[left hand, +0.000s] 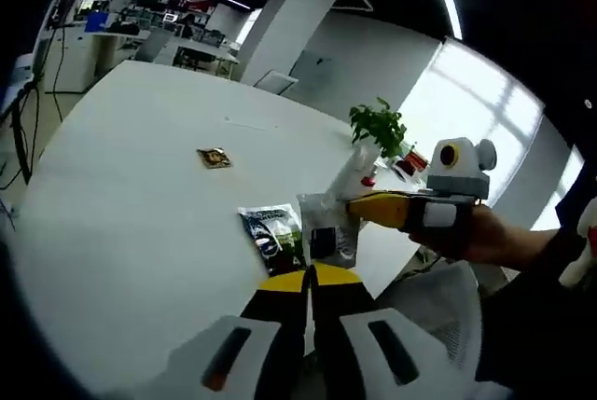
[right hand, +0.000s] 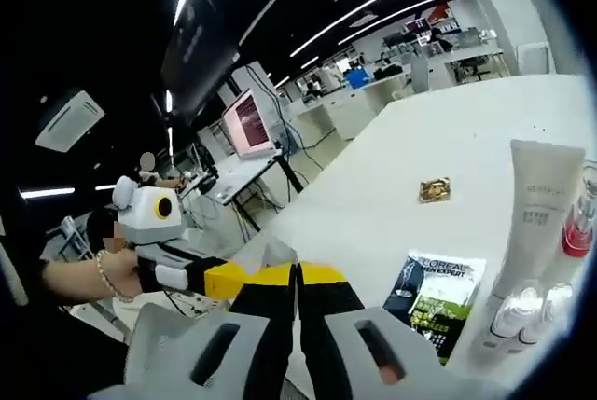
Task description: Arrange the skincare products in the storage area until every visible bottle or jar stands upright without overlapping.
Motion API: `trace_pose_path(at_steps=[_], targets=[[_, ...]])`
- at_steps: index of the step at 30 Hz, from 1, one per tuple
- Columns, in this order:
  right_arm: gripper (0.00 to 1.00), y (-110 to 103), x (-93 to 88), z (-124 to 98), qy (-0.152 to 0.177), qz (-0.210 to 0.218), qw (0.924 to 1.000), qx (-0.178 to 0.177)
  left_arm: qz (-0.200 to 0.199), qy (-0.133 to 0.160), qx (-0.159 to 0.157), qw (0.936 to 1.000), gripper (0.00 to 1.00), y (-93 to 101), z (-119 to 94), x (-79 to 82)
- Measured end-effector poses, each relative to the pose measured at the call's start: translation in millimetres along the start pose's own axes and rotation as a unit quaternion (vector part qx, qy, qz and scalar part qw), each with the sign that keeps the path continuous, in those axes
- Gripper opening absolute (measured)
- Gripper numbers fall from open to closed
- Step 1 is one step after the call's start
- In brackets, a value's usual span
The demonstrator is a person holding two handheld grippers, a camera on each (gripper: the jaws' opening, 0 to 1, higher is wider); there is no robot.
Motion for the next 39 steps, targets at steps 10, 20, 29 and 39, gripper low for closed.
trace_pose_path(at_steps=[10,20,29,39], targets=[[0.01,6.8,-18.3,17.2,-0.072,-0.055,0.9953,-0.034,-0.015,-0.032,0.029,0.999,0.0,-10.2,4.9,-17.4],[0.01,19.0,-39.6,38.1,-0.129,-0.109,0.9838,-0.06,-0.014,-0.082,0.05,0.9952,0.0,-23.5,24.7,-26.3],[0.01,41.2,-53.5,53.6,-0.169,-0.121,0.9755,-0.072,-0.017,-0.12,0.055,0.991,0.0,-35.6,47.9,-29.5],[0.01,57.3,-60.7,68.9,-0.205,-0.136,0.9664,-0.075,-0.046,-0.168,0.06,0.9828,0.0,-49.4,75.0,-33.0]])
Point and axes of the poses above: the point that each gripper's makers call its tool centre point, and the gripper's own axes: z roughly forward along the fingers, y roughly to its right, x roughly out of its top, the point moved 10 cm from there along -z, roughly backward along the fingers, and after that the axes turned 12 degrees about x, right-handed, at the moved point
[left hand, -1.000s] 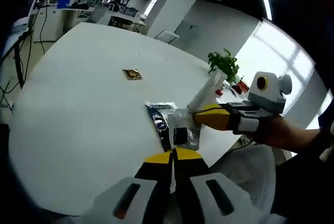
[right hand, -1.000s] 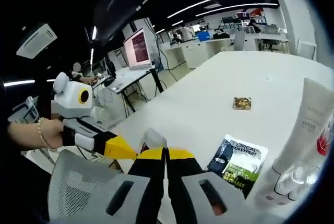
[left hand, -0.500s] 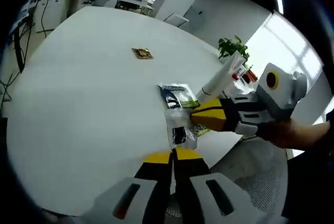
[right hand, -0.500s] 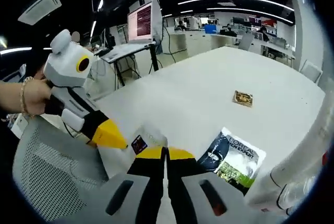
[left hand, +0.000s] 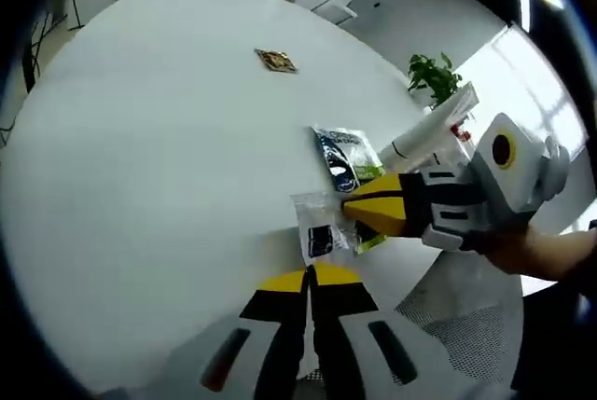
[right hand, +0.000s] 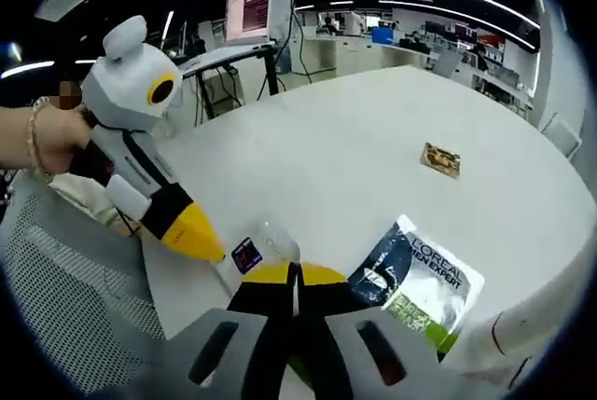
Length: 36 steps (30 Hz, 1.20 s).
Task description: Arrange the skincare products in the storage area until every visible bottle or jar stands upright without overlapping.
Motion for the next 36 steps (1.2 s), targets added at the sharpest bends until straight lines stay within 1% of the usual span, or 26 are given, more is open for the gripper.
trace_pose_path(at_steps=[7,12,15,19,20,21,22,23,24,25,26,27,29,30,32,33,34,35,36], targets=[[0.01,6.0,0.3,8.6,-0.016,-0.012,0.9998,-0.003,-0.001,-0.007,0.005,1.0,0.0,-3.7,7.1,1.8],[0.01,5.8,-0.9,14.1,-0.027,-0.028,0.9992,-0.005,0.011,-0.011,0.01,0.9998,0.0,-3.6,8.2,0.7],[0.01,5.9,-0.6,13.0,-0.031,-0.03,0.999,-0.01,0.016,-0.009,0.01,0.9998,0.0,-4.3,9.8,1.3],[0.01,5.6,-0.7,13.1,-0.033,-0.036,0.9988,-0.012,0.033,-0.007,0.011,0.9994,0.0,-6.8,11.3,3.7],[0.02,5.6,-1.1,13.8,-0.035,-0.037,0.9986,-0.011,0.05,-0.003,0.015,0.9986,0.0,-7.2,10.8,4.5],[0.02,6.4,-2.4,15.8,-0.037,-0.037,0.9985,-0.01,0.085,0.005,0.023,0.9961,0.01,-7.1,9.8,6.0],[0.02,6.9,-3.5,17.1,-0.039,-0.036,0.9985,-0.011,0.104,0.01,0.023,0.9943,0.01,-6.4,9.3,6.7],[0.02,7.0,-4.5,17.5,-0.041,-0.036,0.9984,-0.011,0.134,0.014,0.028,0.9904,0.0,-4.2,7.6,6.7],[0.02,6.7,-5.4,17.5,-0.042,-0.035,0.9984,-0.011,0.147,0.017,0.033,0.9884,0.0,-4.2,7.0,7.0],[0.02,6.6,-5.7,17.5,-0.04,-0.034,0.9985,-0.012,0.155,0.027,0.034,0.9869,0.0,-5.5,7.1,8.5],[0.02,6.7,-6.0,17.9,-0.039,-0.035,0.9985,-0.012,0.162,0.033,0.026,0.986,0.0,-3.3,5.9,9.6],[0.02,6.5,-6.2,18.1,-0.04,-0.037,0.9984,-0.012,0.165,0.035,0.024,0.9853,0.0,-4.5,6.5,10.9],[0.02,6.7,-6.9,19.1,-0.042,-0.041,0.9982,-0.012,0.194,0.056,0.031,0.9789,0.0,1.8,2.7,15.5],[0.02,6.2,-6.8,18.9,-0.041,-0.039,0.9983,-0.012,0.225,0.076,0.033,0.9708,0.01,7.5,1.2,18.8],[0.02,6.6,-6.4,19.2,-0.039,-0.039,0.9984,-0.013,0.249,0.09,0.034,0.9637,0.01,14.4,1.1,21.3],[0.02,6.8,-6.3,19.7,-0.04,-0.041,0.9983,-0.013,0.27,0.099,0.035,0.9571,0.04,12.8,6.9,22.9],[0.02,6.2,-6.0,19.6,-0.04,-0.043,0.9982,-0.013,0.298,0.11,0.041,0.9475,0.08,18.6,9.9,23.3],[0.02,6.6,-5.5,19.9,-0.04,-0.044,0.9982,-0.012,0.316,0.113,0.04,0.9411,0.11,24.2,12.8,22.5],[0.02,7.1,-5.0,20.2,-0.04,-0.044,0.9982,-0.012,0.331,0.111,0.042,0.9362,0.16,26.1,15.6,22.0]])
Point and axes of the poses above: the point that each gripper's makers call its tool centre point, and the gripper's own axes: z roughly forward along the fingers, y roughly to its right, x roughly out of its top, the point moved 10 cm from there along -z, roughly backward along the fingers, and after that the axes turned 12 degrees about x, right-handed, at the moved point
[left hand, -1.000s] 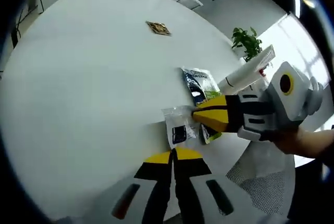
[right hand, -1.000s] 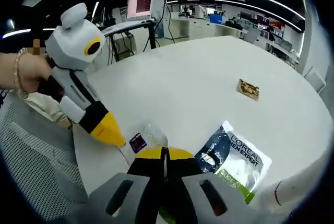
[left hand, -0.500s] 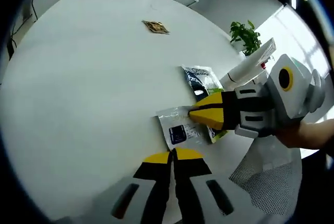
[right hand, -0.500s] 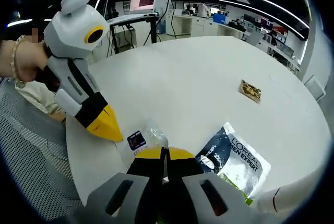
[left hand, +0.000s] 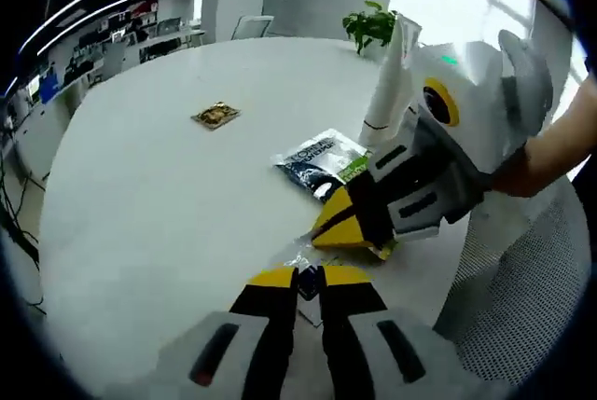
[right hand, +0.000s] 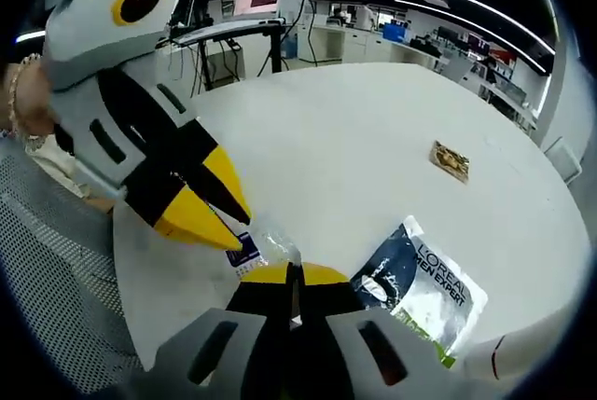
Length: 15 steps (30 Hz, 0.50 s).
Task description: Arrange the skincare products in the storage area until every visible bottle or jar stands upright without overlapping.
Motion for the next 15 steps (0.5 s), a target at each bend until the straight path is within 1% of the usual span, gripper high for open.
trace_pose_path(at_steps=[1,3,4,5,7,11,15], targets=[[0.02,0.8,0.3,0.1,0.0,-0.002,1.0,0.0,0.023,-0.018,0.001,0.9996,0.19,1.7,3.8,-2.1],[0.02,1.4,0.5,0.0,-0.001,-0.005,1.0,0.0,0.05,-0.027,0.009,0.9984,0.23,1.5,10.4,-5.1],[0.02,2.6,0.4,0.6,-0.002,-0.008,1.0,0.0,0.069,-0.034,0.013,0.997,0.23,3.2,12.2,-5.9],[0.02,2.7,0.4,0.6,-0.003,-0.009,1.0,0.0,0.074,-0.037,0.014,0.9965,0.23,4.2,13.1,-6.6],[0.02,3.6,0.4,-0.1,-0.004,-0.01,0.9999,-0.003,0.054,-0.026,0.013,0.9981,0.23,6.3,10.7,-1.4],[0.02,4.8,0.2,0.2,-0.004,-0.013,0.9999,0.001,0.057,-0.027,0.012,0.9979,0.24,5.8,9.4,0.0],[0.06,7.0,0.7,-0.7,-0.004,-0.022,0.9998,0.003,0.062,-0.028,0.013,0.9976,0.24,5.7,9.5,-0.1]])
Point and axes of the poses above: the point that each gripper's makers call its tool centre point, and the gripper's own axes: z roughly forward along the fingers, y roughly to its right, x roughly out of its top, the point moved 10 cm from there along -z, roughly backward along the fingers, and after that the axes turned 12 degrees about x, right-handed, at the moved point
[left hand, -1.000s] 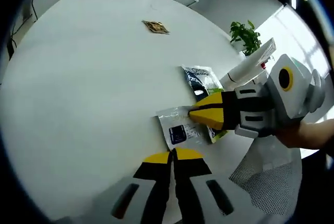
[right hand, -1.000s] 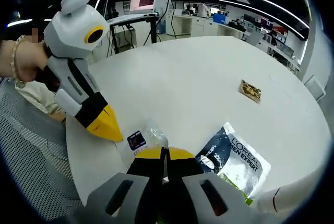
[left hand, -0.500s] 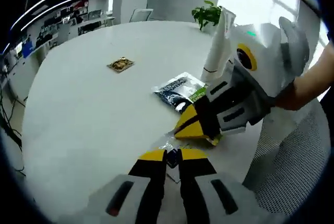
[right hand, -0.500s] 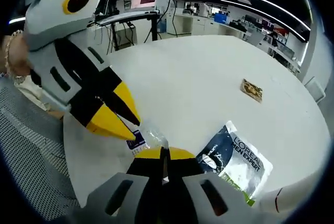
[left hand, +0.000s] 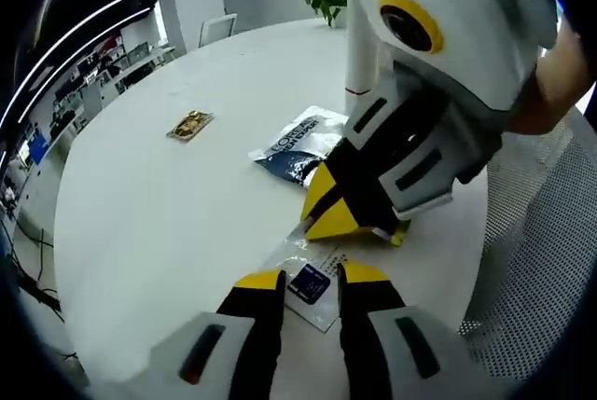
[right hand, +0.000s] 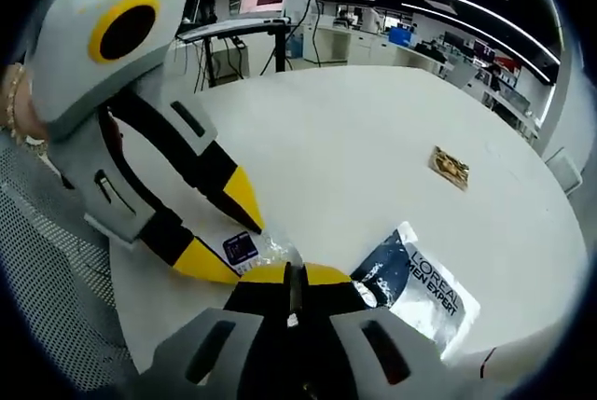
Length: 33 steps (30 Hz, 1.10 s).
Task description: Arrange the skincare products in the storage area until every visible bottle or jar stands upright without overlapping.
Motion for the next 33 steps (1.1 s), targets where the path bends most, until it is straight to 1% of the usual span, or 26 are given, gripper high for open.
trace_pose_path(at_steps=[3,6,9,15,18,21,26,28,30,33], targets=[[0.09,2.1,0.1,-1.7,-0.003,-0.002,1.0,-0.009,-0.004,-0.002,0.001,1.0,0.24,0.4,-0.5,0.1],[0.08,3.2,1.6,-3.0,-0.001,-0.009,0.9999,-0.011,-0.005,-0.002,0.001,1.0,0.24,-0.1,-0.2,-0.4],[0.09,3.0,4.8,-5.9,0.003,-0.015,0.9998,-0.015,-0.012,-0.003,0.002,0.9999,0.24,0.0,0.0,-0.7],[0.12,-0.8,10.0,-19.0,0.01,-0.03,0.9992,-0.026,-0.012,-0.006,0.012,0.9998,0.24,1.6,-0.2,-0.6],[0.13,-4.5,8.3,-27.2,0.021,-0.029,0.9992,-0.02,-0.015,-0.007,0.014,0.9998,0.24,1.7,0.0,-0.8],[0.16,-7.6,5.5,-32.1,0.02,-0.035,0.999,-0.02,-0.016,-0.009,0.016,0.9997,0.25,2.1,-0.6,0.2],[0.19,-7.4,-2.5,-39.4,0.026,-0.024,0.9991,-0.023,-0.018,-0.013,0.017,0.9996,0.25,1.7,-0.3,2.6],[0.23,-9.1,-5.1,-40.3,0.039,-0.009,0.9992,-0.01,-0.018,-0.011,0.017,0.9996,0.25,1.3,0.5,3.2],[0.26,-10.2,-7.1,-43.0,0.039,-0.011,0.9991,-0.011,-0.019,-0.011,0.018,0.9996,0.24,-0.4,0.7,3.4],[0.27,-12.6,-10.4,-48.3,0.041,-0.009,0.9991,-0.009,-0.014,-0.008,0.021,0.9996,0.25,-1.3,-2.5,6.3]])
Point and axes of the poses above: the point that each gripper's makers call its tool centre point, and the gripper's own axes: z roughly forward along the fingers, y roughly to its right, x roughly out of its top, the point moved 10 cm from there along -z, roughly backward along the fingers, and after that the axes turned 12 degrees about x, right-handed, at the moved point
